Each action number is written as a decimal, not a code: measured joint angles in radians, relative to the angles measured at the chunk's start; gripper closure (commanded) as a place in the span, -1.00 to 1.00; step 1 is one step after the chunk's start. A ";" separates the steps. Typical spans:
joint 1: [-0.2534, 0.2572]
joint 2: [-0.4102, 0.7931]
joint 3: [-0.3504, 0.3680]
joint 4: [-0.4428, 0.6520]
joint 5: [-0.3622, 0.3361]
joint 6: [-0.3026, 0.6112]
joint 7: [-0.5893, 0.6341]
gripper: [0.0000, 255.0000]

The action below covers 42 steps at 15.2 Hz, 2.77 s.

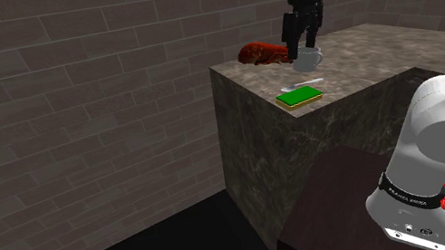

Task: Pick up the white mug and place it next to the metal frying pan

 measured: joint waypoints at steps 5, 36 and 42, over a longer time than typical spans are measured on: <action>-0.023 0.046 -0.054 0.004 -0.038 0.036 -0.053 -1.00; -0.188 0.741 -0.480 0.350 -0.083 0.356 -0.548 -1.00; -0.190 0.748 -0.482 0.321 -0.081 0.393 -0.550 -1.00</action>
